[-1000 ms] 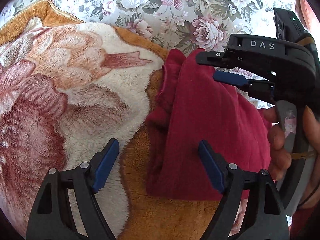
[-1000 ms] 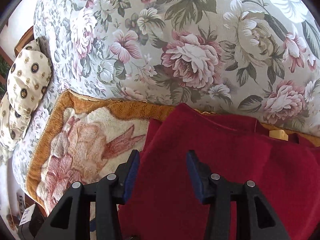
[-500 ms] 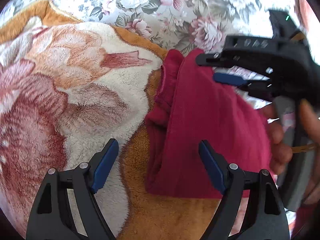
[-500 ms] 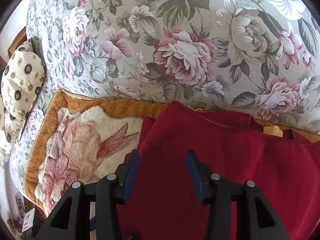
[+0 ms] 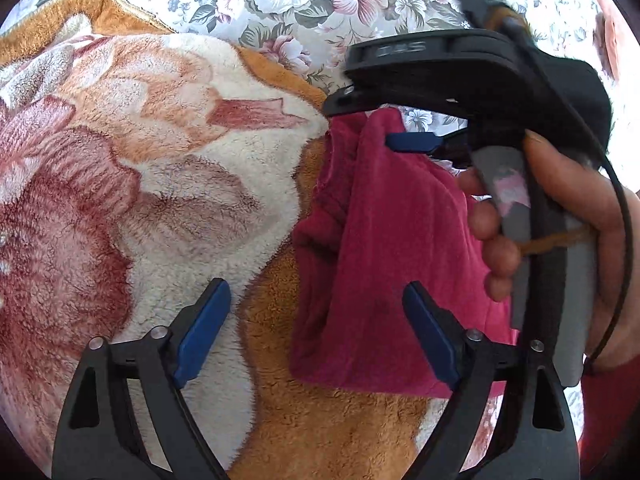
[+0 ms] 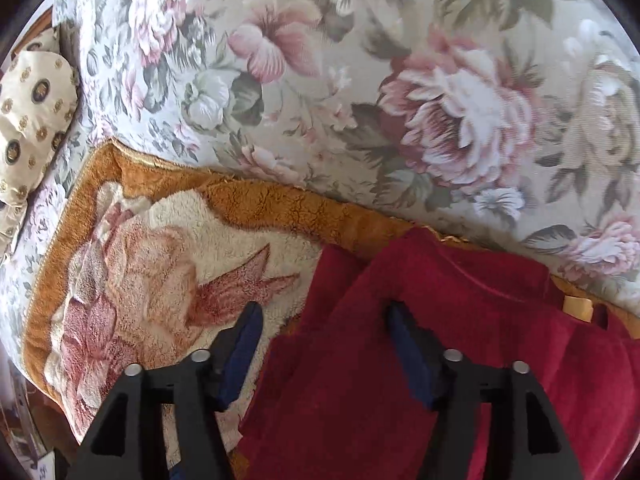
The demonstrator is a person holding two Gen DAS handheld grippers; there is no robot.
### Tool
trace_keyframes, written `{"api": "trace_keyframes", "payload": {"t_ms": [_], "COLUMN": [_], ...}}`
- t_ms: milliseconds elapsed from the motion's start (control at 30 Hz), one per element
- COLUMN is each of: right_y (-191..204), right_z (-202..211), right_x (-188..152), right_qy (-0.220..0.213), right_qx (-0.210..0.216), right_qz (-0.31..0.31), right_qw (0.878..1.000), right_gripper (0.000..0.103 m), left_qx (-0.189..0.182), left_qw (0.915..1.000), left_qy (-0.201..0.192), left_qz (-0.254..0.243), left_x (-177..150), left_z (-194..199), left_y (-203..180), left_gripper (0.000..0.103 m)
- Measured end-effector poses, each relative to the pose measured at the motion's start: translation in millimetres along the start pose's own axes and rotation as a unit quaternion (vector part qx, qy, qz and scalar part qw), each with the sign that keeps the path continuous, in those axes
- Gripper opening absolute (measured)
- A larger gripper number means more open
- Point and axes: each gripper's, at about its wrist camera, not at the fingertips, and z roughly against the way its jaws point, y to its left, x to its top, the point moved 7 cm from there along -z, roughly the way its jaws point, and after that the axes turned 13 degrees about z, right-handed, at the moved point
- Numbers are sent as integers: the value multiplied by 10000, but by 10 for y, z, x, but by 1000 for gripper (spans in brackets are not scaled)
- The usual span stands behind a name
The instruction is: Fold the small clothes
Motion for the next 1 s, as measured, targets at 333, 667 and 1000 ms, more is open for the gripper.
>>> {"api": "trace_keyframes", "payload": {"t_ms": [333,667,1000], "right_y": [70,99,-7], "right_z": [-271,-285,338], "right_x": [71,40,-152], "right_qy": [557,501,-435], "right_qx": [-370,-700,-208], "right_qz": [572,879,959], "right_qw": [9961,9924,9942], "right_gripper": [75,63,23], "left_qx": [-102,-7,-888], "left_qw": [9999,9998,9953], "left_qy": [-59,-45,375], "left_qz": [6,-193,124], "left_x": [21,67,83], "left_z": [-48,-116,-284], "left_y": [-30,-64,-155], "left_gripper": [99,100,30]}}
